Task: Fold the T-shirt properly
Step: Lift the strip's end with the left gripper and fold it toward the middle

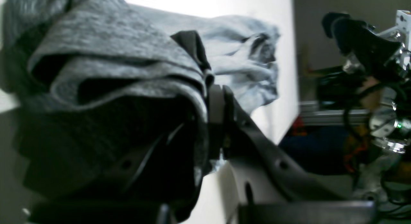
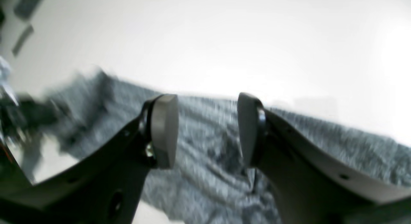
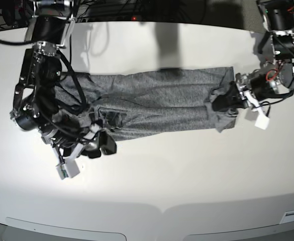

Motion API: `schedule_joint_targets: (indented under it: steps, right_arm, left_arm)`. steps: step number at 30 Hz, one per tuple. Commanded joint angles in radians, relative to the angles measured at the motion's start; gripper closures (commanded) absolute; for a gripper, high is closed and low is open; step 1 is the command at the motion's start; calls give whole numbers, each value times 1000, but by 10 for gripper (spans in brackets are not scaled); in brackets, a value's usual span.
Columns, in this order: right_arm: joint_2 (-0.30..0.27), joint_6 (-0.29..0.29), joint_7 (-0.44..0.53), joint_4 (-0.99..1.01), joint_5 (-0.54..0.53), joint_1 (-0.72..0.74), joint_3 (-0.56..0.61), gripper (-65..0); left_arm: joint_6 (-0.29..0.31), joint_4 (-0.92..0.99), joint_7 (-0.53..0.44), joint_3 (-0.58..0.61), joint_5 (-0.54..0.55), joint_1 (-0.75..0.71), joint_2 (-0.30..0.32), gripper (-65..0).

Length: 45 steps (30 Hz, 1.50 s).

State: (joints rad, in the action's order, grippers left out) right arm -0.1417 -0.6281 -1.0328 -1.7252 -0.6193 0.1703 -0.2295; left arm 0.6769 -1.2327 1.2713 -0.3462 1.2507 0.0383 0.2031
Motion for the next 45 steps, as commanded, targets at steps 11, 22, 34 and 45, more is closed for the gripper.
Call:
schedule_joint_targets:
  steps: [11,22,34,45]
  right_arm:
    - [17,-4,-34,-16,-12,48,-39,-302]
    - [17,-4,-40,-16,-12,48,-39,-302]
    - [17,-4,-47,-16,-12,48,-39,-302]
    - [17,-9,-34,-16,-11,48,-39,-302]
  left_arm:
    - [6,-18,-154,-5,-145,17,-180,0]
    - [8,-18,-135,-3,-151,17,-285,0]
    - [6,-18,-135,148,-105,42,-294,-277]
    - [7,-18,-131,342,-182,155,-319,-277]
